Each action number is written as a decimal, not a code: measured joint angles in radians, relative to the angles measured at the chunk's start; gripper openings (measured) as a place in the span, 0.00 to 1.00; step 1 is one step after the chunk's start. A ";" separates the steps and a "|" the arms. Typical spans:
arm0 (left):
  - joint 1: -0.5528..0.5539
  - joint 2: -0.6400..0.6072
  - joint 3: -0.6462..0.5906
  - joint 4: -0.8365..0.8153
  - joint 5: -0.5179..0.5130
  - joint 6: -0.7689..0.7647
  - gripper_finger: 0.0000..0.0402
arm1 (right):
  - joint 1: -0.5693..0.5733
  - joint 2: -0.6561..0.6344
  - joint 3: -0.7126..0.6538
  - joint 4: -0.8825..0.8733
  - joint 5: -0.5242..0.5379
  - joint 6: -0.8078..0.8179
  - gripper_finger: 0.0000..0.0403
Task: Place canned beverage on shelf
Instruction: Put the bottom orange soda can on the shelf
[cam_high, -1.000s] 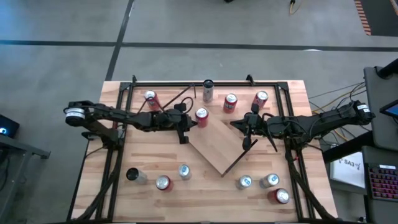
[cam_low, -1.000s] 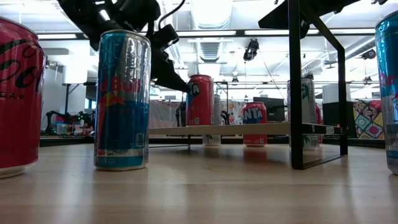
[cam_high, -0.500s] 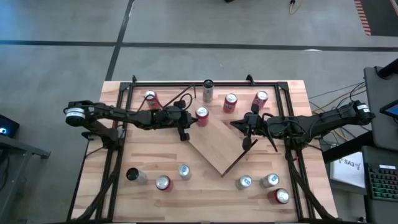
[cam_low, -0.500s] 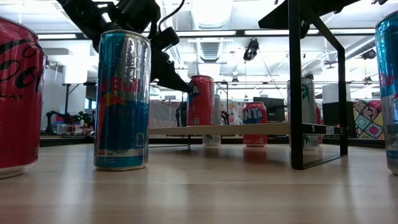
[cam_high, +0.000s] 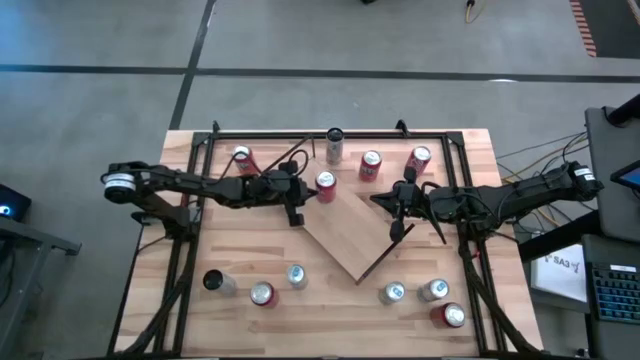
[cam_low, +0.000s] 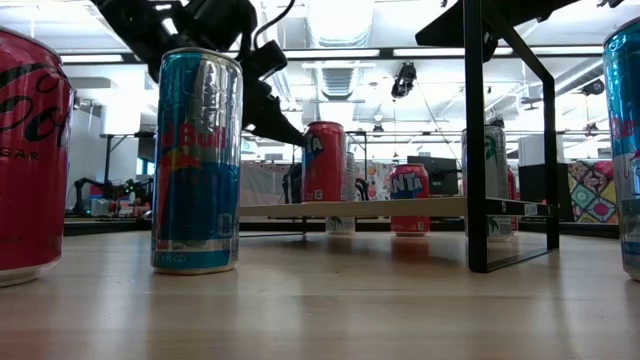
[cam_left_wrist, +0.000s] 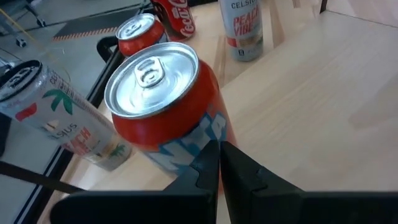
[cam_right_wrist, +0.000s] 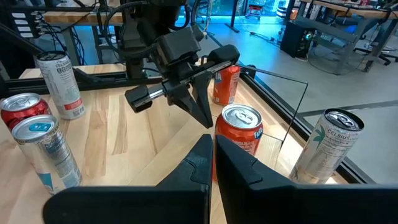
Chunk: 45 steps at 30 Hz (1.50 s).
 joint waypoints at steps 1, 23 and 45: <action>0.000 -0.002 0.000 -0.013 0.000 0.000 0.00 | 0.000 0.000 0.000 0.000 0.000 -0.001 0.02; 0.008 0.132 0.069 0.002 0.000 0.033 0.00 | 0.000 0.000 0.000 -0.002 0.000 -0.008 0.02; 0.014 0.151 0.083 0.040 -0.001 0.045 0.00 | 0.000 0.000 0.000 -0.010 0.000 -0.007 0.02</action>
